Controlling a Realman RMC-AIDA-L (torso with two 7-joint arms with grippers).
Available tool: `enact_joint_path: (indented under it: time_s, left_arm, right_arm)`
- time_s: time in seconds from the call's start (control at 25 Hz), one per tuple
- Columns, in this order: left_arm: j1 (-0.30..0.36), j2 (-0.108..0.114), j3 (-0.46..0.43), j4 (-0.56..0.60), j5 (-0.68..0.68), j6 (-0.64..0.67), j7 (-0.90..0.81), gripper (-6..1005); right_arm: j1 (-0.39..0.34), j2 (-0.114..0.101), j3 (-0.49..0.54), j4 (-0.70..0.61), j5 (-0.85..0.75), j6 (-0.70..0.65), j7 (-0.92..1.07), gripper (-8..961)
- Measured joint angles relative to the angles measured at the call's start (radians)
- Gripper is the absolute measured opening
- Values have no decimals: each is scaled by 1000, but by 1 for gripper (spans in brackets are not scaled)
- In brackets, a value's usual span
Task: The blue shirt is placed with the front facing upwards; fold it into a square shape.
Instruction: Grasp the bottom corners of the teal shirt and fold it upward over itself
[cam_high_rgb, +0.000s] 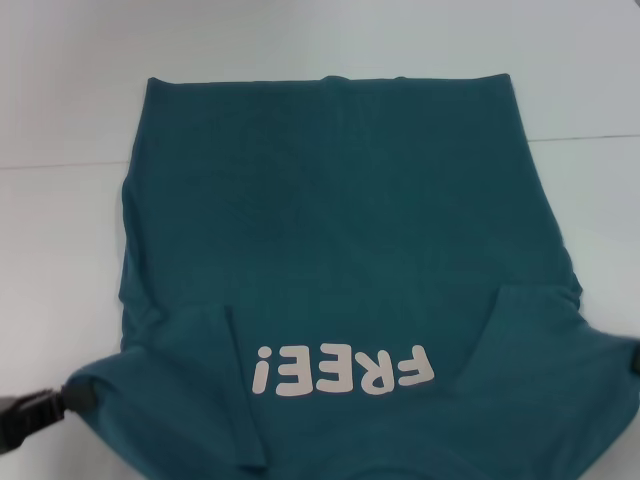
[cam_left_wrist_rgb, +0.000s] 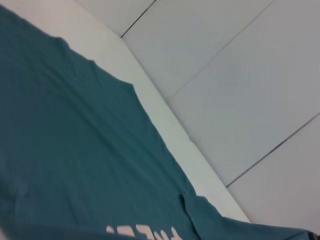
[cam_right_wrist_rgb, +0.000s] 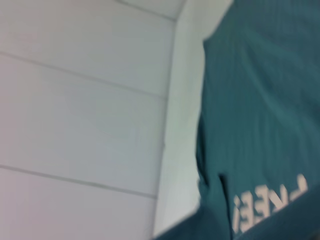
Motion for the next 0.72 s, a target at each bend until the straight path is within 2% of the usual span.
enact_joint_path:
  time_s: [0.2,0.4,0.48,0.72]
  left_arm:
    - [-59,26,-2,-54,0,-53,-10,25]
    - [-112,44,-4,-90,0,-127,-17,25]
    - [-157,57,-4,-124,-1,-211,-23,25]
    - [-227,65,4,-165,-2,-327,-24,26]
  right_arm:
    - [42,4,72,14,3,46,15,89]
    - [81,4,84,49,78,123,29,92]
    - [94,5,83,64,113,161,34,93]
    - [137,5,83,103,173,280,43,96]
